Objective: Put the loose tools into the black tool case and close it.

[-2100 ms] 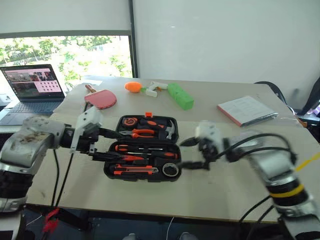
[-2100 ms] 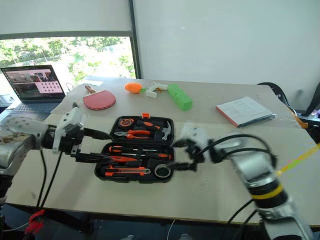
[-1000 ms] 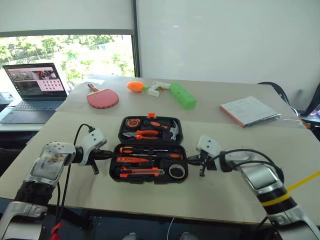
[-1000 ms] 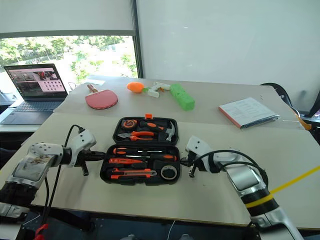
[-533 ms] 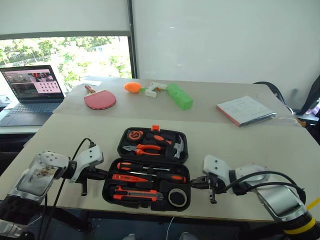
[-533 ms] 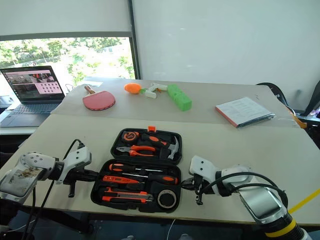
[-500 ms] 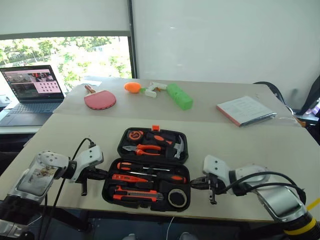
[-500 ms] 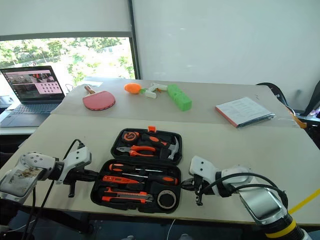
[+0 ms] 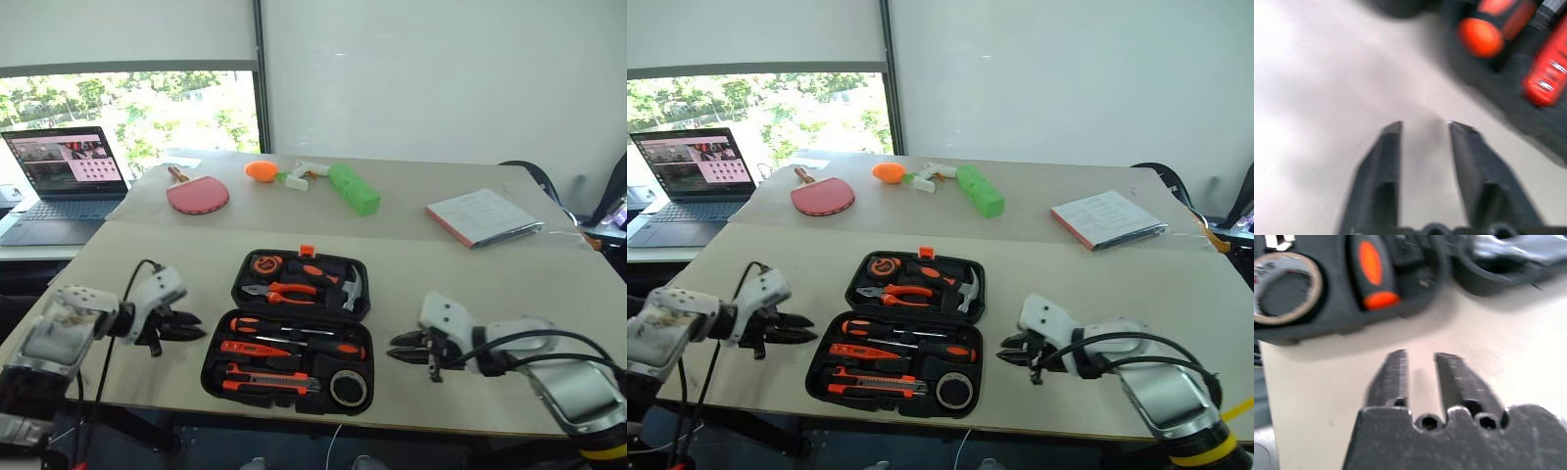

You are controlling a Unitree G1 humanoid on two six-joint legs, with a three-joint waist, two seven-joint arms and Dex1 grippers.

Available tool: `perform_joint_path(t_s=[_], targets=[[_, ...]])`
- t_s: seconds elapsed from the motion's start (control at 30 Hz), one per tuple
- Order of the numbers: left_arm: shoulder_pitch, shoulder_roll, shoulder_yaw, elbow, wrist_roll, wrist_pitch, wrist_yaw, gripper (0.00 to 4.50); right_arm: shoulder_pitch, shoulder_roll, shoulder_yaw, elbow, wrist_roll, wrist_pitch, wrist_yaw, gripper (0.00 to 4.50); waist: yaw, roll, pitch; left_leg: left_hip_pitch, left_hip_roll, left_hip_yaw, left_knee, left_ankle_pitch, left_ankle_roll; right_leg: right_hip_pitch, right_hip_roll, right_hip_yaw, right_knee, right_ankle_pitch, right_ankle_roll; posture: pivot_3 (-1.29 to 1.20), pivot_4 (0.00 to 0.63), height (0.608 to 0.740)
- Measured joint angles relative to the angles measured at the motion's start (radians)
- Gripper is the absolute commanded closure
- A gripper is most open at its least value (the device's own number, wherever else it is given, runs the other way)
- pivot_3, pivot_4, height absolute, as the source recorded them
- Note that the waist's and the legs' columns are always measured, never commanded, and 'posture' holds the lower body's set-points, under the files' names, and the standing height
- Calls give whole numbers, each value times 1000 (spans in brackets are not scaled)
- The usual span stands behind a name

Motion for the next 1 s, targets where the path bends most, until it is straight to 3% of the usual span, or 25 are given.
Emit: perform_joint_path(t_s=[0.03,0.2,0.33,0.37,0.43,0.57,0.6,1.0], targets=[[-22,0,5,4,-15,44,6,1143,-7,5,-11,9,15,20,-7,1752,0,0,0,0,0,0,0,0,0,0,0,0,0,0,0,0,150,738],[-223,-81,27,20,-119,407,88,1143,-194,112,-113,124,138,282,-115,1752,-2,-1,1,0,0,-1,2,0,0,1,0,0,1,1,0,0,150,738],[-312,-154,17,85,-132,520,178,1143,-286,173,-137,196,184,435,-190,1752,-2,-1,0,0,0,-2,0,0,0,0,1,0,1,0,0,0,150,738],[-329,-169,12,116,-129,525,201,1143,-300,190,-138,217,197,472,-208,1752,-3,-1,1,-2,0,-2,-1,0,0,-1,1,0,1,0,0,0,150,738],[-353,-181,-13,171,-110,515,226,1090,-328,226,-140,253,211,519,-238,2256,-8,-1,1,-3,0,-2,-1,0,0,-3,1,0,1,1,0,0,150,738],[-362,-183,-71,233,-80,453,230,2118,-381,282,-143,306,223,570,-291,3409,-10,-1,1,-3,-1,-1,-1,0,0,-3,0,1,1,1,0,0,150,738],[-363,-183,-84,245,-74,438,229,2557,-391,290,-144,314,226,574,-302,3789,-8,-1,1,-3,-1,-1,-1,0,0,-3,0,0,1,1,0,0,150,738],[-406,-217,-137,345,-58,393,214,2557,-405,332,-137,328,253,615,-354,3789,0,-1,1,-4,-2,-1,0,0,0,-3,-1,0,1,1,0,0,150,738]])
